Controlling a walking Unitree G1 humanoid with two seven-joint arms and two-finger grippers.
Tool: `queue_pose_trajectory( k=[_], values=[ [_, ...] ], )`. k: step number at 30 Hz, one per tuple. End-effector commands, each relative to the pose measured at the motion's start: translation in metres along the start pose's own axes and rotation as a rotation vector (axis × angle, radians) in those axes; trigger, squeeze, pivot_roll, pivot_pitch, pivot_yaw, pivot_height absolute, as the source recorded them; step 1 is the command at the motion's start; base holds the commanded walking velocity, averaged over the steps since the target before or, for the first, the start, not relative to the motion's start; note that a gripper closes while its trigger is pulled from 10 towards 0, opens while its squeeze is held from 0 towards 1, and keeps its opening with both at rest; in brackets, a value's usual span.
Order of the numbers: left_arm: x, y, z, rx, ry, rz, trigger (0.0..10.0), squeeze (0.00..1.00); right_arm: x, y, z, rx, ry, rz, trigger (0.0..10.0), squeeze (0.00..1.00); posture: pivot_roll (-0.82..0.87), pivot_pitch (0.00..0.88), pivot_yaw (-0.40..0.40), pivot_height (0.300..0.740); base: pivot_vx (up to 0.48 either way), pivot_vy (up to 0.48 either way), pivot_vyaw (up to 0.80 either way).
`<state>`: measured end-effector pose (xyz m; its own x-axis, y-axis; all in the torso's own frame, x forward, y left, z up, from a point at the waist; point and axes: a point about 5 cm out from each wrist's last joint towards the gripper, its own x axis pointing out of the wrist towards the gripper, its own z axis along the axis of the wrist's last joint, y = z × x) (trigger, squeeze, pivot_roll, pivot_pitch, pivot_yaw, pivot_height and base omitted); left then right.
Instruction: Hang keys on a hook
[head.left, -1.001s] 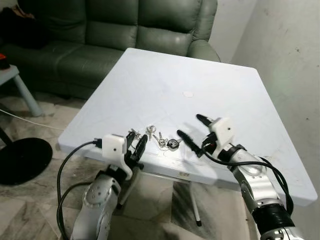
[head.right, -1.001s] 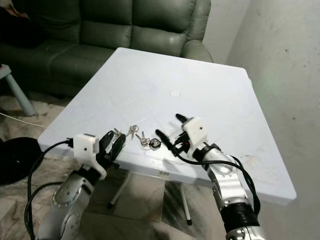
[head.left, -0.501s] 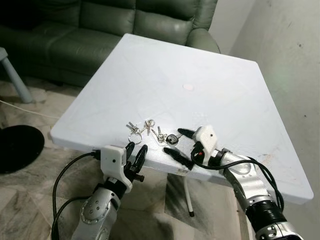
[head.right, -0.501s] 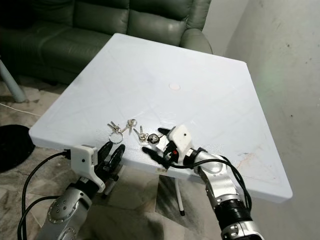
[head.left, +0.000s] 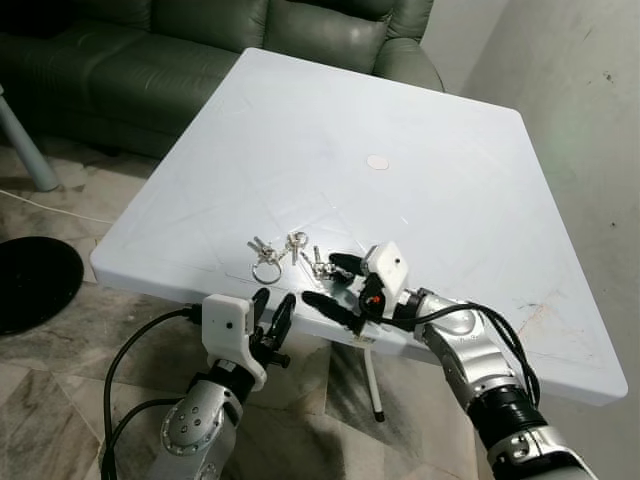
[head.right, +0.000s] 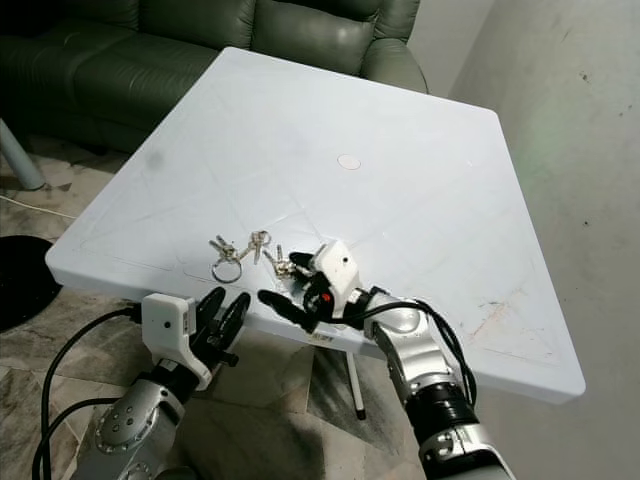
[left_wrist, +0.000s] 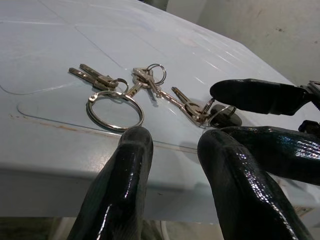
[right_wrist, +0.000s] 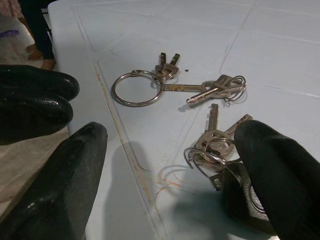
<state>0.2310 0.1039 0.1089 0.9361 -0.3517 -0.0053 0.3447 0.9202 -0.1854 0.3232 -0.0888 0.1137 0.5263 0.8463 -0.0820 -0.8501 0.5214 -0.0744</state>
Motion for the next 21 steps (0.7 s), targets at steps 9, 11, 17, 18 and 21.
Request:
queue_pose_trajectory(
  k=[9,11,17,18,21],
  values=[
    [-0.0006,-0.0052,0.0029,0.002,-0.003,-0.013,10.0,0.0,-0.002,-0.0043,-0.009,-0.038,0.068,-0.064,5.0,0.0,0.29,0.149,-0.177,0.74,0.0,0.0,0.0],
    [-0.0004,-0.0054,0.0029,0.001,-0.003,-0.012,10.0,0.0,-0.0012,-0.0052,-0.0108,-0.054,0.084,-0.09,2.7,0.0,0.29,0.148,-0.177,0.74,0.0,0.0,0.0],
    [0.0004,-0.006,0.0029,0.002,-0.002,-0.013,10.0,0.0,-0.0002,-0.0071,-0.0096,-0.078,0.084,-0.108,0.0,0.0,0.3,0.141,-0.179,0.74,0.0,0.0,0.0],
    [0.0005,-0.0061,0.003,0.0,-0.003,-0.013,10.0,0.0,0.0,-0.0074,-0.0098,-0.071,0.082,-0.109,0.0,0.0,0.3,0.141,-0.179,0.74,0.0,0.0,0.0],
    [0.0006,-0.0064,0.0031,-0.003,-0.005,-0.013,10.0,0.0,-0.0005,-0.0088,-0.0079,-0.07,0.054,-0.119,0.0,0.0,0.3,0.138,-0.178,0.74,0.0,0.0,0.0]
  ],
)
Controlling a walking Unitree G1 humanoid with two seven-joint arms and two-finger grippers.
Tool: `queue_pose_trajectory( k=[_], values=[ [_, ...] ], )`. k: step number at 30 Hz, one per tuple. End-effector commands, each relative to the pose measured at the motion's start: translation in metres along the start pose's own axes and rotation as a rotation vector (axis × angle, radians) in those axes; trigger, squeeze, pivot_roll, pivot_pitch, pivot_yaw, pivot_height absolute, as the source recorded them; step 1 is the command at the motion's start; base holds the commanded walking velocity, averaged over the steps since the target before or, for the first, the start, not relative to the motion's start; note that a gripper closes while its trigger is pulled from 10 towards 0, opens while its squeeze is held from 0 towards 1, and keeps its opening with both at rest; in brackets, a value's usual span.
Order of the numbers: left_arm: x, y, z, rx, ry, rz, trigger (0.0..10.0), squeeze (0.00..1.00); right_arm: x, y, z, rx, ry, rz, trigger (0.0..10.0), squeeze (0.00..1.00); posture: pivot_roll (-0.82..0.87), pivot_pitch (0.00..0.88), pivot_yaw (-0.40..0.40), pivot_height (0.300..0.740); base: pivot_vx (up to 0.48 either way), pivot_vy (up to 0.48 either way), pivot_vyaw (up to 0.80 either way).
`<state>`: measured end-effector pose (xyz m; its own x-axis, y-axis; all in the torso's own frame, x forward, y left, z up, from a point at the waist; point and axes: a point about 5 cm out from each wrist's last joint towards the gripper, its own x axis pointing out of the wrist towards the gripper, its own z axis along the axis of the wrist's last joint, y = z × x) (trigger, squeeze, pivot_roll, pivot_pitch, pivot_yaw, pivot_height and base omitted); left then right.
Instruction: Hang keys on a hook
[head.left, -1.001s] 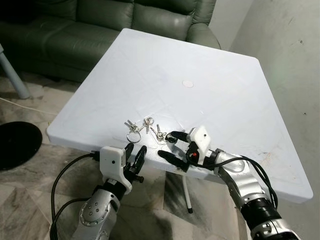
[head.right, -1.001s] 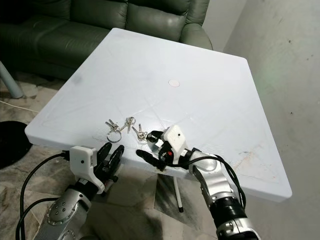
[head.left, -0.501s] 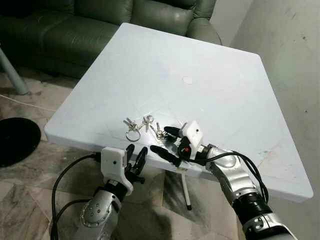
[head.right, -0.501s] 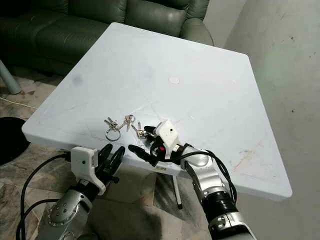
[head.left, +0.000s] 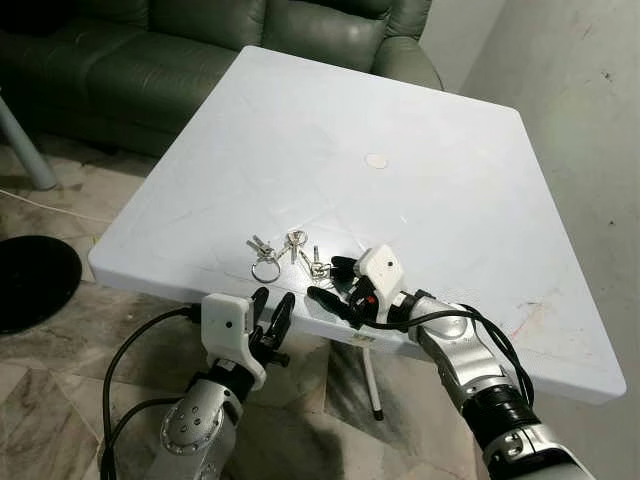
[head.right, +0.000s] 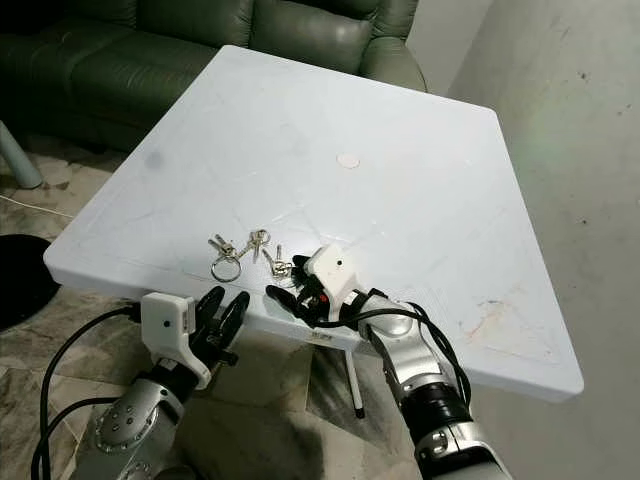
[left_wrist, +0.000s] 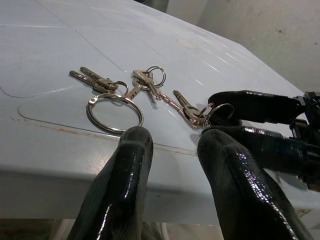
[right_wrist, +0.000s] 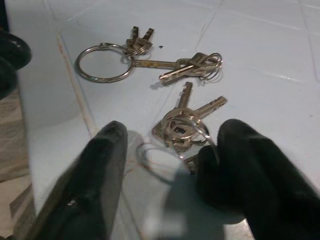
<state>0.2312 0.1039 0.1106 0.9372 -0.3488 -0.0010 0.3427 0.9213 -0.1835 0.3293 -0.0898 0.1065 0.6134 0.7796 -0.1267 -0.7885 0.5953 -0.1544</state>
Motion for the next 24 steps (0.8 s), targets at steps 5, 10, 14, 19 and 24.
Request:
queue_pose_trajectory(
  k=[5,10,14,19,24],
  values=[
    [0.0009,-0.0065,0.0016,-0.004,-0.001,-0.018,10.0,0.0,-0.0038,-0.0077,0.0006,0.008,-0.025,-0.04,0.0,0.0,0.3,0.135,-0.177,0.74,0.0,0.0,0.0],
    [0.0016,-0.0069,0.0015,-0.005,0.0,-0.02,10.0,0.0,-0.005,-0.0102,0.0024,0.01,-0.052,-0.045,0.0,0.0,0.3,0.135,-0.177,0.74,0.0,0.0,0.0],
    [0.002,-0.007,0.0016,-0.008,-0.002,-0.021,10.0,0.0,-0.0057,-0.0128,0.0029,0.013,-0.063,-0.067,0.0,0.0,0.3,0.134,-0.177,0.74,0.0,0.0,0.0],
    [0.0024,-0.007,0.0021,-0.01,-0.003,-0.023,10.0,0.0,-0.0059,-0.0131,0.0032,0.005,-0.069,-0.064,0.0,0.0,0.3,0.131,-0.176,0.74,0.0,0.0,0.0],
    [0.0025,-0.0073,0.002,-0.012,-0.003,-0.022,10.0,0.0,-0.0063,-0.0131,0.0022,0.005,-0.072,-0.061,0.0,0.0,0.3,0.132,-0.176,0.74,0.0,0.0,0.0]
  ],
)
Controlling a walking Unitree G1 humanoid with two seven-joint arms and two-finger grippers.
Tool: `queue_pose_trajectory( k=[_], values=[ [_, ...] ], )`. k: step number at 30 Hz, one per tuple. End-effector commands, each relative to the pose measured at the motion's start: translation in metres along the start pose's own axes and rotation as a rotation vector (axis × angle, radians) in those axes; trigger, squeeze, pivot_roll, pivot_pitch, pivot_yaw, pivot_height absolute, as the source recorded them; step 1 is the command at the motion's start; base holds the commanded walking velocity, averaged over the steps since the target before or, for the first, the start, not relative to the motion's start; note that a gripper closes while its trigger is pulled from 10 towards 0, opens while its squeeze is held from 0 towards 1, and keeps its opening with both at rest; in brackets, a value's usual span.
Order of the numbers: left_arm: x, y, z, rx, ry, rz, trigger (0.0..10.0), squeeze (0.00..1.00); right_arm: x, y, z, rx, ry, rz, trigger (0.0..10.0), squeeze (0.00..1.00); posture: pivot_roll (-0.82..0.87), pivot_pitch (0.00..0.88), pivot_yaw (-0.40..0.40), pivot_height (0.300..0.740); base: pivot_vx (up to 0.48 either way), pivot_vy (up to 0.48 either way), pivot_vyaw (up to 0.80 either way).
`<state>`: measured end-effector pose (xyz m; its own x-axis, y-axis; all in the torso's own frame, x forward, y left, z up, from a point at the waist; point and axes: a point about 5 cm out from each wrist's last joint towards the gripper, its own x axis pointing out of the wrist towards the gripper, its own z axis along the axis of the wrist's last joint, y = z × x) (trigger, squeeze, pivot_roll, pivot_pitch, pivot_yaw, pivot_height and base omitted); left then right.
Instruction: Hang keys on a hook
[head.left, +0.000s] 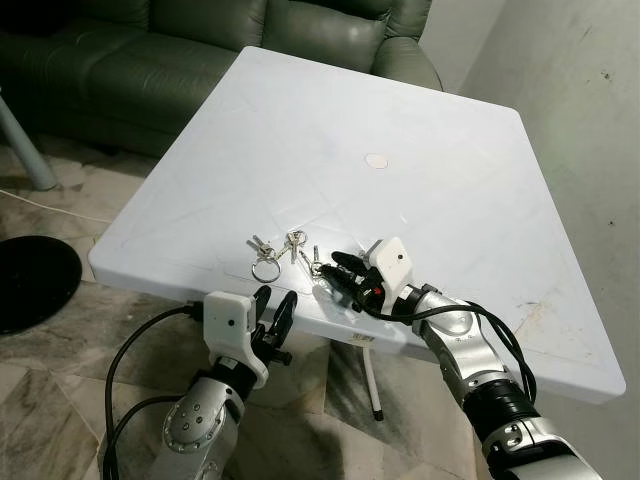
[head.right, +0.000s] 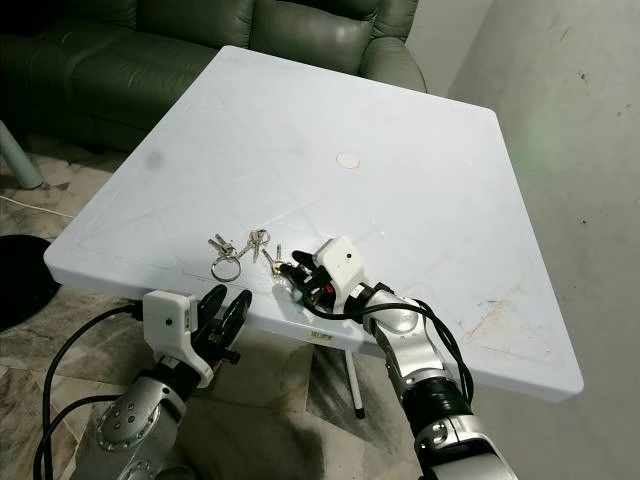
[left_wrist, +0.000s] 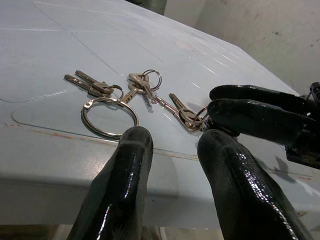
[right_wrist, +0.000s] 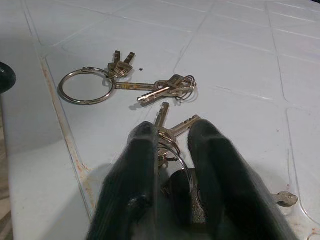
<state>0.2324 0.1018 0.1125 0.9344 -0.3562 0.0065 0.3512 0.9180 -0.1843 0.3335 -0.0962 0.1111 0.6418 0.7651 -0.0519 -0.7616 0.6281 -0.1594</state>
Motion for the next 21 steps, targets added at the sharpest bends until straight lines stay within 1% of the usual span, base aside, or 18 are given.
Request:
queue_pose_trajectory(
  k=[1,12,19,20,21],
  values=[
    [0.0007,-0.0054,0.0004,-0.012,0.003,-0.013,10.0,0.0,-0.0032,-0.0053,-0.0005,0.003,-0.005,-0.017,0.0,0.0,0.3,0.134,-0.177,0.74,0.0,0.0,0.0],
    [0.0004,-0.0042,0.0014,-0.013,0.0,-0.007,10.0,0.0,-0.0036,-0.0054,-0.0007,0.011,-0.01,0.006,0.0,0.0,0.3,0.139,-0.18,0.74,0.0,0.0,0.0],
    [0.0,-0.0032,0.0011,-0.011,0.002,-0.001,10.0,0.0,-0.0041,-0.0072,-0.001,0.017,-0.009,-0.004,0.0,0.0,0.3,0.143,-0.182,0.74,0.0,0.0,0.0],
    [0.0003,-0.003,0.0014,-0.013,0.0,0.003,10.0,0.0,-0.0043,-0.0085,0.0004,-0.003,-0.015,-0.021,0.0,0.0,0.3,0.144,-0.182,0.74,0.0,0.0,0.0],
    [0.0006,-0.0029,0.0014,-0.016,-0.001,0.005,10.0,0.0,-0.0042,-0.009,0.0012,0.025,-0.028,-0.02,0.0,0.0,0.29,0.144,-0.181,0.74,0.0,0.0,0.0]
  ],
)
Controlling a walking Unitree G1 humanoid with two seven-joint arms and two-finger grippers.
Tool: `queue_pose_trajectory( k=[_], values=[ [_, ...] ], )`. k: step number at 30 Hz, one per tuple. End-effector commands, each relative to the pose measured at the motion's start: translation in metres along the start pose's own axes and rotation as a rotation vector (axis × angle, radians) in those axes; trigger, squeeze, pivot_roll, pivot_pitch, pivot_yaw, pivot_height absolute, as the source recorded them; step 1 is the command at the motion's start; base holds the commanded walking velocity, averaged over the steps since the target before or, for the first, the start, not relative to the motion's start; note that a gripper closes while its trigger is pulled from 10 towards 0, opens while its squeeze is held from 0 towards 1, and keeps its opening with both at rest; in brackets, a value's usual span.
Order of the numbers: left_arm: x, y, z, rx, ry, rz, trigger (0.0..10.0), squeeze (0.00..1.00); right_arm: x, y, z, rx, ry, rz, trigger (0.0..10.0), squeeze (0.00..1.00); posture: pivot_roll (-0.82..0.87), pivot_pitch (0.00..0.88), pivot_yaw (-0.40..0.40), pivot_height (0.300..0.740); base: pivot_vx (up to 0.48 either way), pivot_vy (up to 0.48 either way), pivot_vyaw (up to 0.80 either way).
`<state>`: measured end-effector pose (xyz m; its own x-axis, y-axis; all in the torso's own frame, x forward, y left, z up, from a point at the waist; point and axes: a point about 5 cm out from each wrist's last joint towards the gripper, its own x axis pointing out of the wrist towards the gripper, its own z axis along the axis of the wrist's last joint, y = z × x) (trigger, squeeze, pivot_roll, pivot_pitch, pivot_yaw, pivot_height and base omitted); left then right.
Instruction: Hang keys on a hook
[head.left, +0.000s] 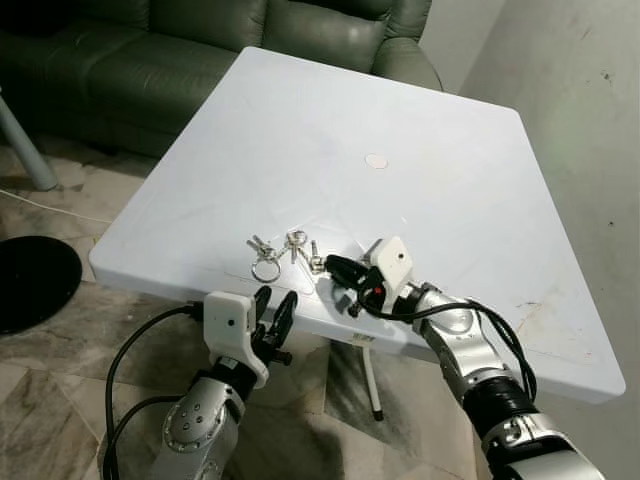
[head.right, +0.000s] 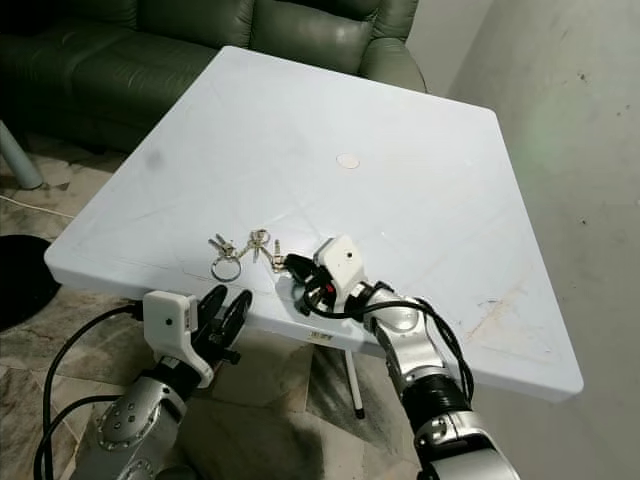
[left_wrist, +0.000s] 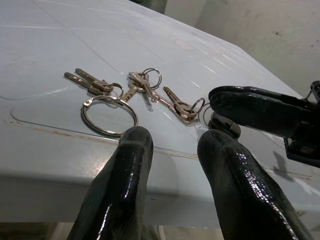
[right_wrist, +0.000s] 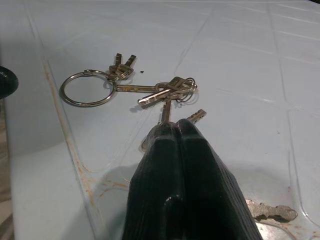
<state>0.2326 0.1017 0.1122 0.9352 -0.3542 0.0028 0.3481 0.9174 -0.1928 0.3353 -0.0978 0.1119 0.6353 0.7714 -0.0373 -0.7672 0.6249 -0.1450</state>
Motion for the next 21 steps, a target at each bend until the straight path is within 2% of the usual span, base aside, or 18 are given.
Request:
queue_pose_trajectory(
  k=[1,2,3,5,6,10,12,15,16,18,19,20,21],
  values=[
    [0.001,-0.003,0.002,-0.008,-0.007,0.005,10.0,0.0,-0.004,-0.007,0.003,0.046,-0.033,-0.029,0.0,0.0,0.29,0.144,-0.181,0.74,0.0,0.0,0.0],
    [0.001,-0.003,0.002,-0.009,-0.008,0.006,10.0,0.0,-0.003,-0.008,0.004,0.063,-0.039,-0.036,0.0,0.0,0.29,0.144,-0.181,0.74,0.0,0.0,0.0],
    [0.002,-0.002,0.002,-0.012,-0.011,0.01,10.0,0.0,-0.002,-0.011,0.006,0.154,-0.06,-0.052,0.0,0.0,0.29,0.144,-0.181,0.74,0.0,0.0,0.0],
    [0.002,-0.002,0.002,-0.013,-0.013,0.013,10.0,0.0,-0.002,-0.013,0.007,0.186,-0.071,-0.055,0.0,0.0,0.29,0.141,-0.181,0.74,0.0,0.0,0.0],
    [0.004,-0.001,0.003,-0.021,-0.018,0.026,10.0,0.0,-0.001,-0.019,0.013,0.234,-0.109,-0.111,0.0,0.0,0.29,0.136,-0.18,0.74,0.0,0.0,0.0],
    [0.011,0.004,0.006,-0.039,-0.027,0.064,10.0,0.0,-0.002,-0.035,0.029,0.327,-0.213,-0.227,0.0,0.0,0.29,0.128,-0.175,0.74,0.0,0.0,0.0],
    [0.015,0.007,0.006,-0.043,-0.029,0.086,10.0,0.0,-0.005,-0.041,0.037,0.349,-0.268,-0.281,0.0,0.0,0.28,0.116,-0.166,0.74,0.0,0.0,0.0],
    [0.027,0.013,0.012,-0.04,-0.041,0.115,10.0,0.0,-0.015,-0.056,0.052,0.349,-0.351,-0.437,0.0,0.0,0.26,0.1,-0.155,0.74,0.0,0.0,0.0],
    [0.027,0.013,0.012,-0.04,-0.041,0.115,10.0,0.0,-0.015,-0.056,0.052,0.349,-0.351,-0.437,0.0,0.0,0.26,0.1,-0.155,0.74,0.0,0.0,0.0],
    [0.042,0.018,0.02,-0.031,-0.054,0.131,10.0,0.0,-0.028,-0.06,0.062,0.312,-0.414,-0.522,0.0,0.0,0.25,0.078,-0.14,0.74,0.0,0.0,0.0],
    [0.047,0.02,0.023,-0.032,-0.062,0.135,10.0,0.0,-0.032,-0.061,0.063,0.297,-0.423,-0.549,0.6,0.0,0.24,0.07,-0.134,0.74,0.0,0.0,0.0],
    [0.053,0.022,0.029,-0.029,-0.076,0.132,10.0,0.0,-0.037,-0.061,0.065,0.27,-0.42,-0.589,7.4,0.0,0.23,0.058,-0.125,0.74,0.0,0.0,0.0],
    [0.053,0.022,0.029,-0.029,-0.076,0.132,10.0,0.0,-0.037,-0.061,0.065,0.27,-0.42,-0.589,7.4,0.0,0.23,0.058,-0.125,0.74,0.0,0.0,0.0]
  ],
)
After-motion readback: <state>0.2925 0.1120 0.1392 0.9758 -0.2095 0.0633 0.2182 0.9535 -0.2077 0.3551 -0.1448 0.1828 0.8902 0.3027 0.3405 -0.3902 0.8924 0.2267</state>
